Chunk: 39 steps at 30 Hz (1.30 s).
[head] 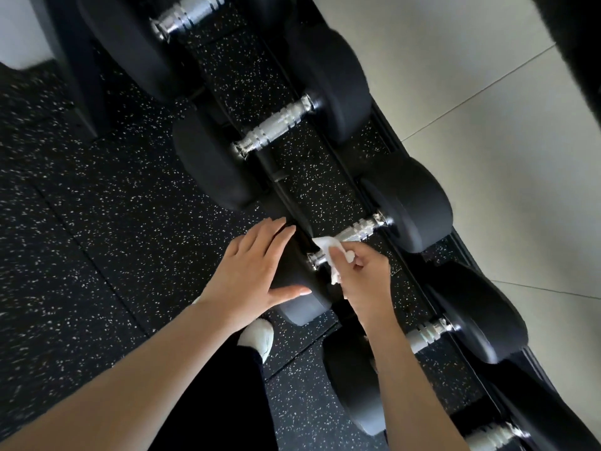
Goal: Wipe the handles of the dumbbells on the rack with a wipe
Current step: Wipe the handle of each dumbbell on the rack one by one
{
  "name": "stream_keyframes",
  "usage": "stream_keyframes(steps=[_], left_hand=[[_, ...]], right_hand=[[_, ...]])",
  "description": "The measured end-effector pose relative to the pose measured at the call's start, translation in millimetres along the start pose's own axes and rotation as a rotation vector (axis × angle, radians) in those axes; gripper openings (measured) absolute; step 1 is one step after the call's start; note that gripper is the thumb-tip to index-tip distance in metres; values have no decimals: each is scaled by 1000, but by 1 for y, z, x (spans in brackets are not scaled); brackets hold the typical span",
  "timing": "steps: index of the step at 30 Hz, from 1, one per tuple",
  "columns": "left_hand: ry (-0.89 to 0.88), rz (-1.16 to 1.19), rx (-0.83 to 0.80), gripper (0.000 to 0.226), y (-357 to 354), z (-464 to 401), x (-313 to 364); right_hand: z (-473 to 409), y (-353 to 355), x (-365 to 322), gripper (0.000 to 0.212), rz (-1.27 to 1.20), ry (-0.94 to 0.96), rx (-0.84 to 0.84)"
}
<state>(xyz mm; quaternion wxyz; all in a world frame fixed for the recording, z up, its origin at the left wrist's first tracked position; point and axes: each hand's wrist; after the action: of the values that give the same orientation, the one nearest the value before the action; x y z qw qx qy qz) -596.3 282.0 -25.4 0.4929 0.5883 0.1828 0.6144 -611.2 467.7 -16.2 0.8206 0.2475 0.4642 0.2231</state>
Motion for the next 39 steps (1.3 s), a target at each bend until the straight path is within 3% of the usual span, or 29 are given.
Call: stream_keyframes(steps=[10, 21, 27, 32, 39], left_hand=[[7, -159, 114, 82, 80, -39, -36], [-45, -221, -43, 83, 106, -82, -125], [-119, -171, -119, 90, 109, -99, -149], [-173, -115, -63, 84, 104, -101, -153], [-165, -48, -12, 80, 99, -99, -154]], right_hand=[[-12, -8, -83, 6, -188, 7, 85], [-84, -79, -149, 10, -118, -55, 431], [-131, -109, -169, 5, -297, -237, 726], [-151, -124, -183, 5, -445, -401, 911], [-163, -117, -181, 11, -527, -502, 908]])
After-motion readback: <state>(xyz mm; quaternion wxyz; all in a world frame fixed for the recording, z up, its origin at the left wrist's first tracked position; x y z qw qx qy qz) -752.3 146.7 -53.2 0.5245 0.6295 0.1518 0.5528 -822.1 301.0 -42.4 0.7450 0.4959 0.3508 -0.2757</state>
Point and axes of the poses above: each hand's wrist, its own z-axis away from the middle knuckle, its own y-axis out of the back of the hand, x = y × z, and after that the axes turned 7 degrees about z, right-handed
